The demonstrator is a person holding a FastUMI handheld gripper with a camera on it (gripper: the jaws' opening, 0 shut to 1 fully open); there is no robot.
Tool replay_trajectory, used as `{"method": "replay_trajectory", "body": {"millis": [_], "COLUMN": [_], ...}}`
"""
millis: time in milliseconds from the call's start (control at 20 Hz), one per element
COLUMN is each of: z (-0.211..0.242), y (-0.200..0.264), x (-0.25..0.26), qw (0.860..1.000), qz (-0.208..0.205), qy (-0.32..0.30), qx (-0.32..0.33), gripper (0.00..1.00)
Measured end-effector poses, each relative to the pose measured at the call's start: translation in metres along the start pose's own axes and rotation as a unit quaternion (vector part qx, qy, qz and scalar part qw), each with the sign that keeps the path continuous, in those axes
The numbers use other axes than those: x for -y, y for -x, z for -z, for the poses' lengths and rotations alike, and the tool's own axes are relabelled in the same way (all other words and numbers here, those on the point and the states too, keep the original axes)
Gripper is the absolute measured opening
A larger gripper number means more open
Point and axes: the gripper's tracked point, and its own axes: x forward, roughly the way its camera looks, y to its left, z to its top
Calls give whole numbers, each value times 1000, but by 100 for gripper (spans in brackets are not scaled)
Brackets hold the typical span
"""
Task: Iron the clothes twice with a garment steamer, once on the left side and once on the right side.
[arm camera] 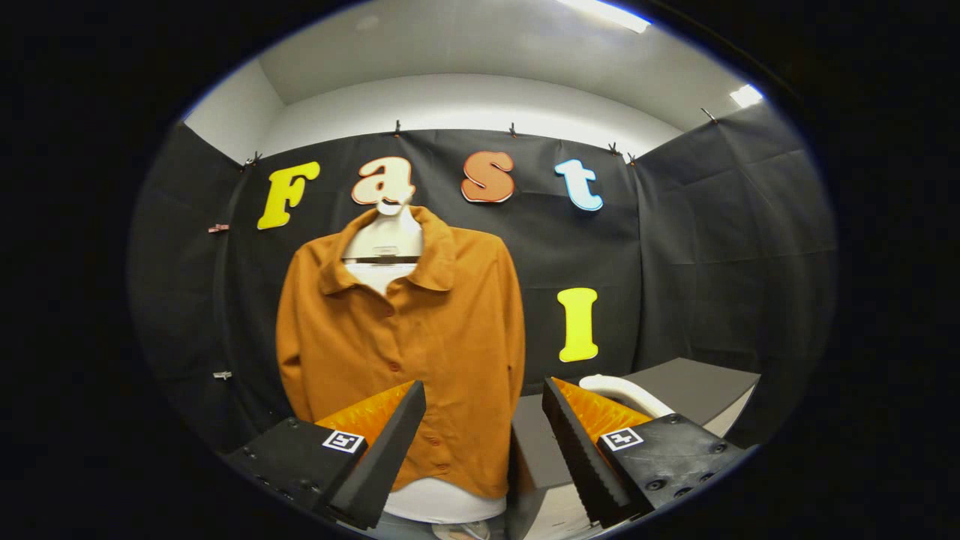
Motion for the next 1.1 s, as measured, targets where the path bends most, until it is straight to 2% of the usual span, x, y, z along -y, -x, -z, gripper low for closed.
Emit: {"method": "replay_trajectory", "body": {"millis": [300, 650, 1100], "z": [8, 32, 99], "y": [-53, -96, -138], "x": [87, 169, 224], "qw": [999, 996, 980], "qz": [24, 53, 60], "qy": [14, -1, -7], "qx": [-24, -69, -189], "gripper": [98, 98, 99]}}
